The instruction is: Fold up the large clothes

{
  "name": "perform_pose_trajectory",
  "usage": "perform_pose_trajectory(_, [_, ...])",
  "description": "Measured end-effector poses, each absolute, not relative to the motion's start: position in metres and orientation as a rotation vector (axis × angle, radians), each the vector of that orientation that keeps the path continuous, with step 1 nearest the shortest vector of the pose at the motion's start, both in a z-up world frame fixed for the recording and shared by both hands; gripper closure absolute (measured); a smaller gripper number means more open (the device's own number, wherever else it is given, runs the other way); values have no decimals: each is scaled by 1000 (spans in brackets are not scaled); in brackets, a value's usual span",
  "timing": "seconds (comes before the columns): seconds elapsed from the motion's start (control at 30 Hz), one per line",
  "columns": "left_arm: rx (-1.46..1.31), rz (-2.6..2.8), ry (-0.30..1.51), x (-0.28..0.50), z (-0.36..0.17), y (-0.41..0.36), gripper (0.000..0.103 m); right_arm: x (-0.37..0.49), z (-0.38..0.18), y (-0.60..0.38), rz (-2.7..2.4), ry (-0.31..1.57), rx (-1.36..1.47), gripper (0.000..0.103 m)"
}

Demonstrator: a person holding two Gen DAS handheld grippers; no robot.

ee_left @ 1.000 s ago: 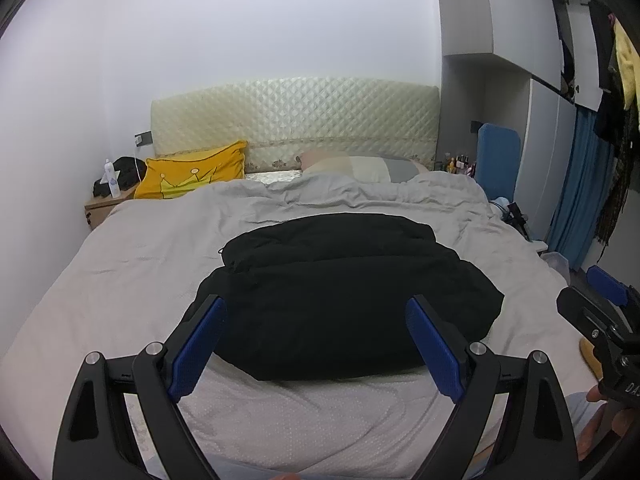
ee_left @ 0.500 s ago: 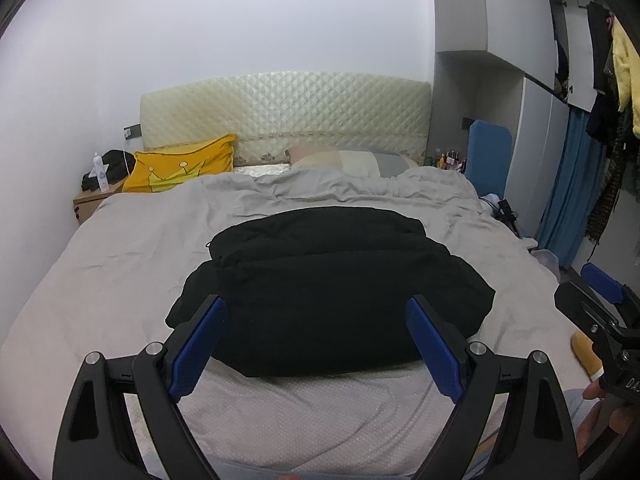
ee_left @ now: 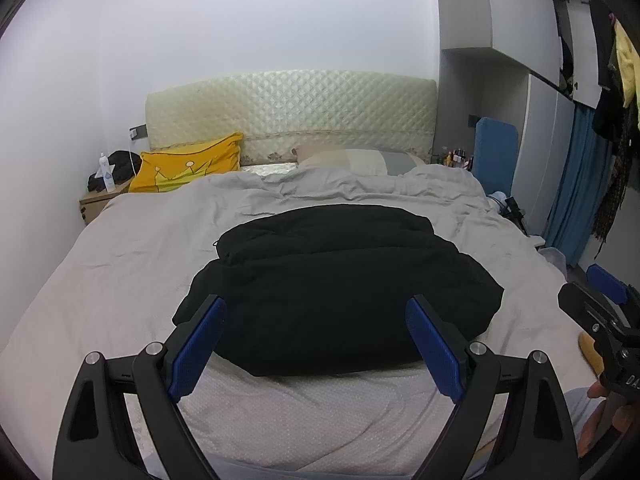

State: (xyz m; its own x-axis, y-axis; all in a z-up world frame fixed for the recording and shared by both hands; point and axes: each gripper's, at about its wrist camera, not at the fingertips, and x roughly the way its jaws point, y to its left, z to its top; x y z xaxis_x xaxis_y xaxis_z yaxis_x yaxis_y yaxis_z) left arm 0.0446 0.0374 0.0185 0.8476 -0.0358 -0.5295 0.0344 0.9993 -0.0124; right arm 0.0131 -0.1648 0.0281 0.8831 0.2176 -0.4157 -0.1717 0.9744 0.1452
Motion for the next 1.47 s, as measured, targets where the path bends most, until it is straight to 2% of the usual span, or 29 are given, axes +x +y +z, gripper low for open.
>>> perform_pose_trajectory(1.47, [-20, -16, 539, 36, 26, 38, 11, 13, 23, -157, 191, 457, 97, 0])
